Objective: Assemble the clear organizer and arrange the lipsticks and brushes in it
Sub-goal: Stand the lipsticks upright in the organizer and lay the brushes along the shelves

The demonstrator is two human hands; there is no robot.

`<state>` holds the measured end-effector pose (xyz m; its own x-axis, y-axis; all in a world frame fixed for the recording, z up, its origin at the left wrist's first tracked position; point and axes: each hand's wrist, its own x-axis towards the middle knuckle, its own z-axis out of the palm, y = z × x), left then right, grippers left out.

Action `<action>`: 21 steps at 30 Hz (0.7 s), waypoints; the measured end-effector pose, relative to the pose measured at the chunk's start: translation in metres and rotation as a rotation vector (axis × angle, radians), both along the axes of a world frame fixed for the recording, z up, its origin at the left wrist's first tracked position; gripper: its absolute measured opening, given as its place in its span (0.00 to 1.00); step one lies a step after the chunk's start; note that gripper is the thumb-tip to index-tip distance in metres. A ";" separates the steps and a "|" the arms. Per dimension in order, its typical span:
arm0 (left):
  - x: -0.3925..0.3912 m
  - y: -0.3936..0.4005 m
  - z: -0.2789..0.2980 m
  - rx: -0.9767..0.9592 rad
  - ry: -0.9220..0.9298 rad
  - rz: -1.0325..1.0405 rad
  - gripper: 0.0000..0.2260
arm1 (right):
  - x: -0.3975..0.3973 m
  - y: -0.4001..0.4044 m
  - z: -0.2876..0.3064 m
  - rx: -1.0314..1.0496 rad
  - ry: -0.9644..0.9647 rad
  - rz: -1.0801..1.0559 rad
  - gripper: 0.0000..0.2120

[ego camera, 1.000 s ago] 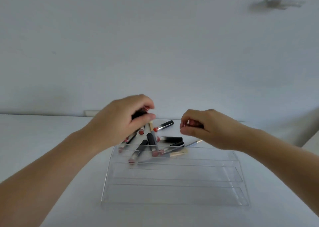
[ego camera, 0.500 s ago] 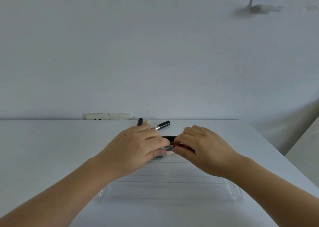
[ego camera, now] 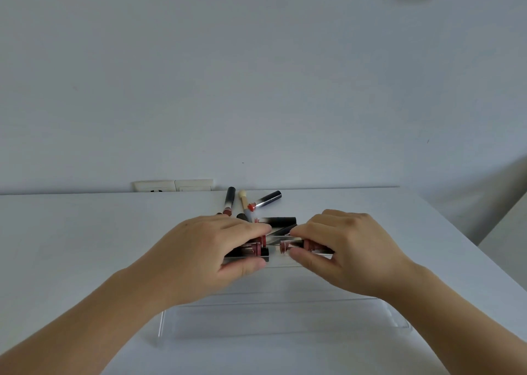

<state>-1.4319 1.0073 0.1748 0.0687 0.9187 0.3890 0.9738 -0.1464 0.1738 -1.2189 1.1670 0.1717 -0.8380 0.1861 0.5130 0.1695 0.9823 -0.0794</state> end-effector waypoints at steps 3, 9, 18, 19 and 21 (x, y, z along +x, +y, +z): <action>-0.004 -0.006 -0.001 -0.040 -0.053 0.048 0.23 | 0.003 0.002 0.000 -0.038 0.031 0.009 0.12; -0.005 -0.014 -0.004 -0.103 -0.234 0.059 0.23 | 0.009 0.003 0.003 -0.112 -0.056 0.035 0.19; -0.007 -0.015 -0.010 -0.038 -0.272 0.136 0.21 | 0.011 0.001 0.009 -0.106 0.008 -0.001 0.16; -0.007 -0.015 -0.011 -0.015 -0.282 0.140 0.21 | 0.010 0.002 0.012 -0.129 0.034 -0.009 0.16; -0.008 -0.015 -0.013 0.013 -0.291 0.138 0.23 | 0.004 0.009 0.024 -0.225 0.080 -0.064 0.15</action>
<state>-1.4394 0.9928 0.1621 -0.1716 0.9066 0.3855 0.8944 -0.0208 0.4469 -1.2150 1.1759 0.1960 -0.7792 0.3543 0.5170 0.2146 0.9258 -0.3110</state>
